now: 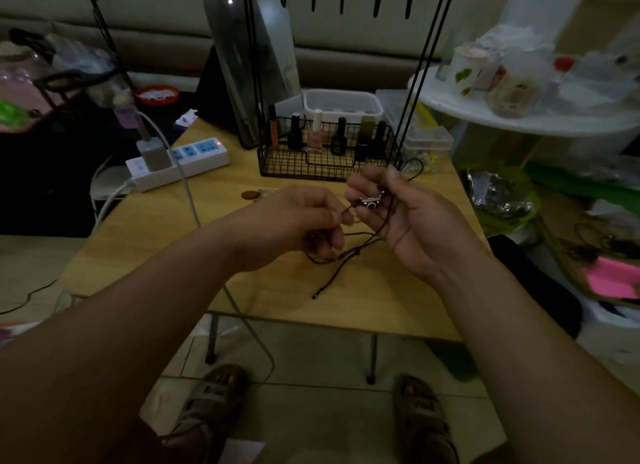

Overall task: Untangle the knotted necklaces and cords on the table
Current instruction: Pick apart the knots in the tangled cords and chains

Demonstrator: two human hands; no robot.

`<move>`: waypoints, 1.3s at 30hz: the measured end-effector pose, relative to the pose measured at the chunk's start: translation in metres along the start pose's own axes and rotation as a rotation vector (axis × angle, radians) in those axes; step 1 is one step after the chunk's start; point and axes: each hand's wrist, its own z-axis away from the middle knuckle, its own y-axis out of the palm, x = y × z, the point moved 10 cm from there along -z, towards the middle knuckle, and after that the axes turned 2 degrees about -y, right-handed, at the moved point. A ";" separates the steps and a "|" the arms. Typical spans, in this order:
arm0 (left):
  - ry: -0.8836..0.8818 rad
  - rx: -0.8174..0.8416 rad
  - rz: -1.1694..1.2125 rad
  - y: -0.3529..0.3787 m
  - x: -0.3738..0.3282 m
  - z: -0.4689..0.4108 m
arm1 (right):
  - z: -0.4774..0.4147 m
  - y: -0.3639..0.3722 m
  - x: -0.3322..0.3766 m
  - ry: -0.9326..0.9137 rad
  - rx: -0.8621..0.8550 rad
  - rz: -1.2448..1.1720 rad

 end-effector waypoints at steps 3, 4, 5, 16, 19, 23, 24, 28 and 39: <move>0.005 0.013 -0.022 -0.008 -0.010 0.004 | 0.000 0.002 0.003 0.021 -0.002 0.025; 0.012 0.024 -0.008 -0.010 -0.016 0.005 | 0.000 0.004 0.005 0.035 0.000 0.049; 0.019 0.033 0.029 -0.012 -0.021 0.006 | 0.001 0.006 0.006 0.057 0.001 0.081; 0.036 0.019 0.506 -0.007 -0.030 -0.011 | 0.013 0.005 0.007 0.177 0.055 0.298; 0.032 0.027 0.578 -0.008 -0.024 -0.016 | 0.018 -0.006 0.003 0.152 0.067 0.242; 0.059 0.048 0.645 -0.010 -0.022 -0.018 | 0.013 -0.014 0.005 0.135 0.068 0.206; 0.067 0.059 0.650 -0.010 -0.022 -0.018 | 0.011 -0.015 0.005 0.137 0.065 0.195; 0.090 0.103 0.650 -0.008 -0.027 -0.019 | 0.003 -0.013 0.005 0.125 0.064 0.208; 0.093 0.067 0.512 -0.004 -0.040 -0.004 | 0.010 -0.008 0.005 0.081 0.042 0.240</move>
